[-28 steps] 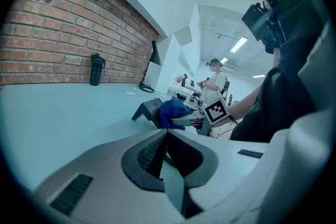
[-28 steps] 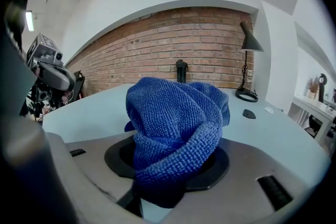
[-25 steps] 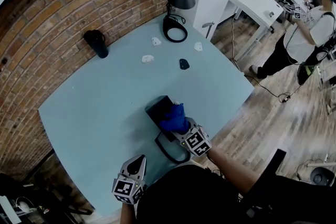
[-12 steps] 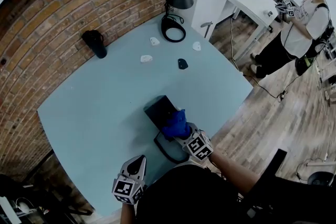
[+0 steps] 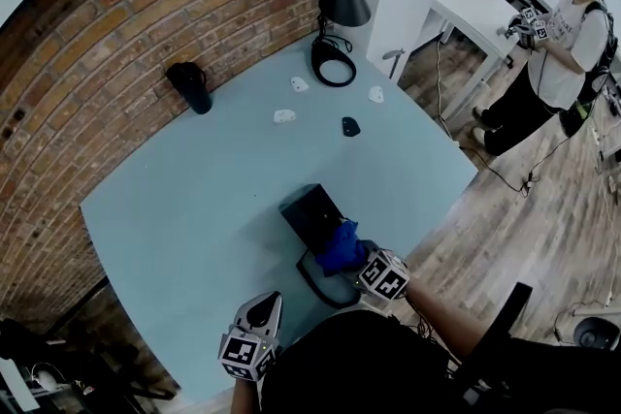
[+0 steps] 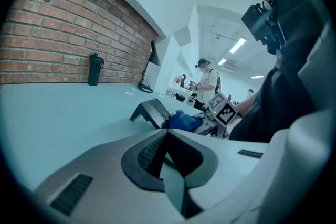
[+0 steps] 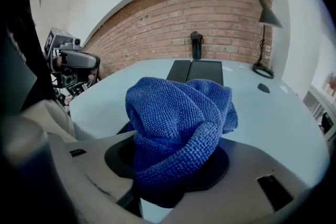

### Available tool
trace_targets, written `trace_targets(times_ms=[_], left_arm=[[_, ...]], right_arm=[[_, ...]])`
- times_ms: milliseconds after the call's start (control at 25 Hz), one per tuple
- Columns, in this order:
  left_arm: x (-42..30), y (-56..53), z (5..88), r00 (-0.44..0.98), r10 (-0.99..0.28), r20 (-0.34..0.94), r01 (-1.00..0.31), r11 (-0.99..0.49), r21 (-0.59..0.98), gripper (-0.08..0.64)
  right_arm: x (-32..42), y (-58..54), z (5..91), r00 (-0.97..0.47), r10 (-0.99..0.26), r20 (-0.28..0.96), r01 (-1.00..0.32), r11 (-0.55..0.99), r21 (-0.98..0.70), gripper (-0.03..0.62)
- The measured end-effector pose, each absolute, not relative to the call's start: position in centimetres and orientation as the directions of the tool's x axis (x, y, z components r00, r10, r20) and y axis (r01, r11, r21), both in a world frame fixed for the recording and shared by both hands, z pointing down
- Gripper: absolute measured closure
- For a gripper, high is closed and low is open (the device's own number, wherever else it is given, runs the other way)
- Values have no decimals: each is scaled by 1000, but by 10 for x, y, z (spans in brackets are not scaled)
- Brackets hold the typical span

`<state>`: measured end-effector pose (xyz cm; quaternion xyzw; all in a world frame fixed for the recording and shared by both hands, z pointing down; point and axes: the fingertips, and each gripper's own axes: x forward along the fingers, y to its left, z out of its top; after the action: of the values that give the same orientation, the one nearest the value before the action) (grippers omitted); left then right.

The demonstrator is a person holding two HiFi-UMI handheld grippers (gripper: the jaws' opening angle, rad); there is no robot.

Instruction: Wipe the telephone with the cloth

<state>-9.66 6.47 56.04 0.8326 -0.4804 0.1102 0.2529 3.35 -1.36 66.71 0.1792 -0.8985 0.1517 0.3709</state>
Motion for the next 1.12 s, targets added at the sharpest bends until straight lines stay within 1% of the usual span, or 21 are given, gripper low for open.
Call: trace_targets(times_ms=[80,160,200,240,280,320,360,440,520,560,600,680,720,880,1000,1120], left_arm=[[-98,64,560,513,-745,426,-856,-409,315,560],[-100,64,559,510,-747,426,-858,-406,314,560],[-102,64,559,507,-749,427,-860,-404,313,560],[-103,64,558,504,-751,427,-862,-401,311,560],[-105,64,558,501,-753,427,-863,-398,311,560],[-106,64,558,499,-754,427,-864,-396,310,560],[-107,63,558,497,-755,427,-865,-395,309,560],[-107,64,559,497,-754,428,-865,-396,308,560],[-105,67,558,499,-751,432,-865,-398,307,560],[-106,69,558,499,-749,436,-865,-399,305,560],[-106,70,557,499,-748,438,-865,-400,302,560],[-107,70,554,495,-752,436,-868,-398,299,560],[-108,69,553,491,-756,432,-869,-393,300,560],[-113,71,558,477,-761,440,-876,-371,309,560],[-110,73,564,485,-750,449,-872,-375,316,560],[-106,70,565,497,-744,446,-865,-386,321,560]], right_arm=[[42,6,675,-581,8,814,-358,896,-264,382],[56,24,676,-447,236,863,-284,877,-387,382],[60,26,673,-398,298,867,-248,875,-415,382],[59,21,665,-387,319,865,-215,881,-421,382],[51,9,654,-414,304,858,-192,892,-409,382],[38,-10,641,-468,259,845,-190,904,-382,382],[24,-36,625,-530,180,828,-215,917,-337,382],[-2,-95,589,-634,-49,772,-324,923,-208,380],[-18,-146,560,-683,-275,677,-443,892,-85,380],[-22,-164,555,-685,-352,638,-487,872,-42,380],[-24,-176,558,-673,-398,624,-516,856,-10,380],[-24,-187,579,-632,-425,648,-538,842,28,380],[-23,-189,589,-628,-427,650,-548,836,19,380],[-16,-192,599,-698,-468,542,-642,744,-185,377],[-14,-185,603,-705,-473,528,-639,748,-182,377],[-13,-184,605,-720,-445,533,-624,752,-214,377]])
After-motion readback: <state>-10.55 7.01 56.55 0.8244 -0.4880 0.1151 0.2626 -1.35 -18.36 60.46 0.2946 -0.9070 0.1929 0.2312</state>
